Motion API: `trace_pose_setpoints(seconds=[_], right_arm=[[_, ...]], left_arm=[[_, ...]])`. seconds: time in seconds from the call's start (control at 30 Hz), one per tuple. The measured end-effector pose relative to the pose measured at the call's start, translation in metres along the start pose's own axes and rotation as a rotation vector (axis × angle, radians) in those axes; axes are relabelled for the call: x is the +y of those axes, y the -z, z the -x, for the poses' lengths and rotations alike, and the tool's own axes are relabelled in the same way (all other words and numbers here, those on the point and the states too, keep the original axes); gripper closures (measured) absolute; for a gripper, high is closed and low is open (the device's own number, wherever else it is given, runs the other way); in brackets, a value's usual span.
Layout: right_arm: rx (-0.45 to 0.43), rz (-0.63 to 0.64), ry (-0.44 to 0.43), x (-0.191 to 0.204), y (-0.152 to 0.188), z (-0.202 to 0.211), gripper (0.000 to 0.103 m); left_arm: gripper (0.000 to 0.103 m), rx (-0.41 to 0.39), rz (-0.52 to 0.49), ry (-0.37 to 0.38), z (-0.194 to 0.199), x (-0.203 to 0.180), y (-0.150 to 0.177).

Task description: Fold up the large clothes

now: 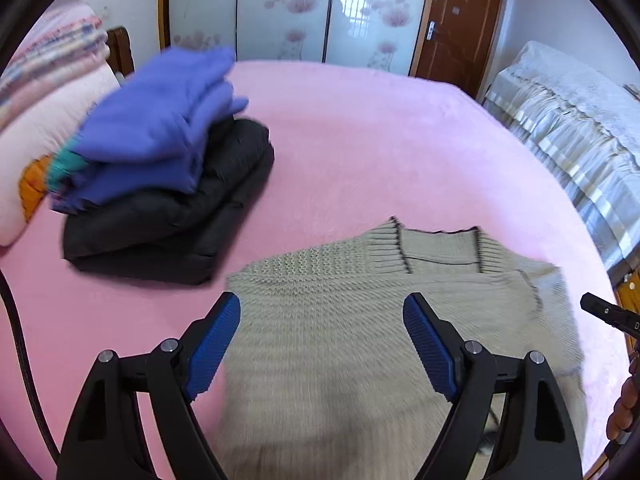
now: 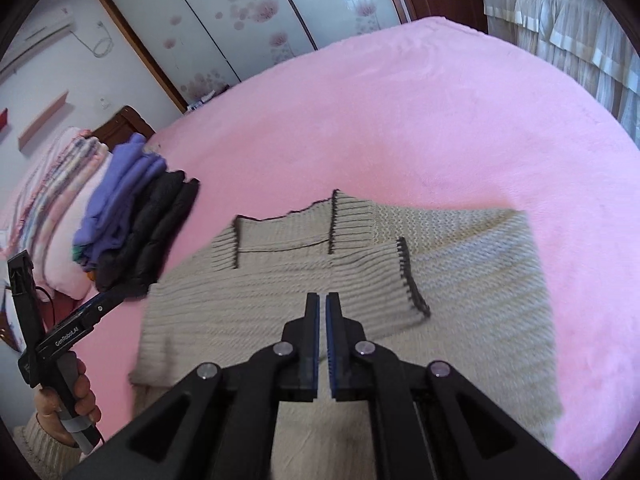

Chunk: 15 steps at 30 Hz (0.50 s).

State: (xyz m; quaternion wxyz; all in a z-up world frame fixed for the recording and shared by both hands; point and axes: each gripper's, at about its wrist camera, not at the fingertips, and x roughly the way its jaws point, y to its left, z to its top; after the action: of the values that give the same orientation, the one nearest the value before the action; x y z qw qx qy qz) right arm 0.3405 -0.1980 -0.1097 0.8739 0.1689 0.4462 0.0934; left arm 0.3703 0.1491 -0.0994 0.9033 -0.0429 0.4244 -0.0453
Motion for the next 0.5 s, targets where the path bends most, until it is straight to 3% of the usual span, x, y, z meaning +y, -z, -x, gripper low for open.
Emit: trace_pose_setpoints(seconds=[0.1,0.23,0.3,0.5], right_arm=[[-0.036,0.002,-0.021,0.007,0.013,0.047,0.096],[-0.093,0.021,-0.014,0.015,0.034,0.112,0.075],[-0.134,0.043,-0.012,0.02,0.047,0.148,0.07],[-0.212,0.113,-0.003,0.034,0.084,0.226,0.07]], left_arm=[[0.02,-0.031,-0.002,0.016,0.051,-0.004,0.006],[0.02,-0.069,-0.018,0.016,0.114,-0.011,0.02],[0.02,-0.098,-0.037,0.01,0.148,-0.017,0.032],[0.019,-0.162,-0.056,0.029,0.228,-0.032,0.072]])
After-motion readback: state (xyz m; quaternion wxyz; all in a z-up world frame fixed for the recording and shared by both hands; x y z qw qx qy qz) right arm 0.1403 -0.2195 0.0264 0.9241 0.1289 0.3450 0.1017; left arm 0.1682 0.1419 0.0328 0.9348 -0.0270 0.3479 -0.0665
